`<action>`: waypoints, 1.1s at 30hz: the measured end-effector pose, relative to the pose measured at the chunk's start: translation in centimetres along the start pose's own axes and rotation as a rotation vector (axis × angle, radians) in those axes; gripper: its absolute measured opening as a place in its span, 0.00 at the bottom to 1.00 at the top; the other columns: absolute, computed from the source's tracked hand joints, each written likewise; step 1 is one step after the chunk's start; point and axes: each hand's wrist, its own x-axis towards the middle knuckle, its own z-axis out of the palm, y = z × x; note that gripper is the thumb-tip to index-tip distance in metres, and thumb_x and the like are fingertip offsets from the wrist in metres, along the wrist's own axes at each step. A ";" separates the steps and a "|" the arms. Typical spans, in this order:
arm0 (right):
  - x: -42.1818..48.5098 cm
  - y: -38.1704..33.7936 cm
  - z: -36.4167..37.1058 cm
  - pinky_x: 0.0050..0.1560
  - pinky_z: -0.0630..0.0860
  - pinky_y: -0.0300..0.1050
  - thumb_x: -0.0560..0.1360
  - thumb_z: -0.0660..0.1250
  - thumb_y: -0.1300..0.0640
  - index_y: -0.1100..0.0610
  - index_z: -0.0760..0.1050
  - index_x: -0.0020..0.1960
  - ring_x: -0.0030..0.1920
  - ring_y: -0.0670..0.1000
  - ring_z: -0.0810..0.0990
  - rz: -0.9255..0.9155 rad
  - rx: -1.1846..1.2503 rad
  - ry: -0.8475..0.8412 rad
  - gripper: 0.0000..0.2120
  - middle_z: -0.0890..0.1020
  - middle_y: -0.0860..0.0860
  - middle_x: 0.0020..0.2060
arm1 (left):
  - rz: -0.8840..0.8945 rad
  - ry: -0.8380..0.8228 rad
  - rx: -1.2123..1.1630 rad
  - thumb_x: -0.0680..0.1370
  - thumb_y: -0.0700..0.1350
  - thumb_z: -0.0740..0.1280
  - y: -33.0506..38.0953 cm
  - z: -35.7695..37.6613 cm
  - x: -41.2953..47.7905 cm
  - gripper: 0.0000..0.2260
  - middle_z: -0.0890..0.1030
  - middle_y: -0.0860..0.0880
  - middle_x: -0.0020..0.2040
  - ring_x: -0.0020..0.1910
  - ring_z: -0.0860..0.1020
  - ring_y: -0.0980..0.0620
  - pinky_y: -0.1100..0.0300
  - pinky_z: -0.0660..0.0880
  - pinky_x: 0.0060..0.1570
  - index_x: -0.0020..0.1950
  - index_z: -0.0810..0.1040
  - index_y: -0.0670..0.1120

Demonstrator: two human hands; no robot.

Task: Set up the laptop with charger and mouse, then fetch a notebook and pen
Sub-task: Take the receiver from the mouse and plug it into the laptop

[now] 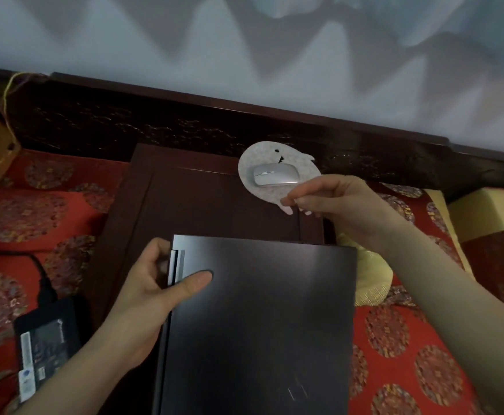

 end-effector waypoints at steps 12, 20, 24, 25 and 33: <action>-4.2 -3.5 2.9 0.44 0.81 0.43 0.66 0.73 0.66 0.64 0.82 0.49 0.43 0.56 0.86 -0.050 -0.054 -0.089 0.11 0.86 0.60 0.41 | 0.178 -0.041 0.004 0.53 0.53 0.82 1.1 -0.4 -2.9 0.28 0.85 0.49 0.40 0.39 0.83 0.54 0.62 0.81 0.37 0.47 0.75 0.48; -3.6 -3.8 3.3 0.53 0.80 0.53 0.67 0.76 0.62 0.55 0.85 0.44 0.46 0.57 0.85 -0.003 -0.344 -0.064 0.06 0.87 0.53 0.39 | 0.168 -0.037 0.011 0.49 0.58 0.82 1.3 0.0 -2.6 0.32 0.84 0.49 0.38 0.37 0.82 0.54 0.61 0.81 0.35 0.45 0.75 0.48; -3.7 -4.0 3.1 0.53 0.81 0.45 0.68 0.75 0.62 0.55 0.85 0.44 0.43 0.49 0.86 -0.028 -0.415 -0.078 0.06 0.87 0.50 0.39 | 0.155 -0.039 0.002 0.48 0.58 0.82 1.1 -0.1 -2.5 0.30 0.84 0.49 0.37 0.36 0.82 0.54 0.61 0.81 0.34 0.43 0.75 0.49; -3.7 -4.2 3.1 0.52 0.81 0.41 0.69 0.75 0.62 0.55 0.85 0.45 0.43 0.46 0.85 -0.045 -0.450 -0.092 0.06 0.87 0.49 0.39 | 0.159 -0.041 -0.002 0.48 0.58 0.82 1.0 -0.1 -2.4 0.30 0.84 0.49 0.37 0.36 0.82 0.54 0.61 0.80 0.34 0.42 0.75 0.50; -3.5 -4.4 2.7 0.48 0.79 0.35 0.71 0.73 0.62 0.56 0.85 0.48 0.42 0.40 0.84 -0.135 -0.652 -0.153 0.07 0.86 0.43 0.40 | 0.173 -0.041 -0.037 0.56 0.46 0.78 0.8 0.5 -2.0 0.20 0.84 0.50 0.36 0.34 0.82 0.56 0.62 0.80 0.32 0.42 0.74 0.48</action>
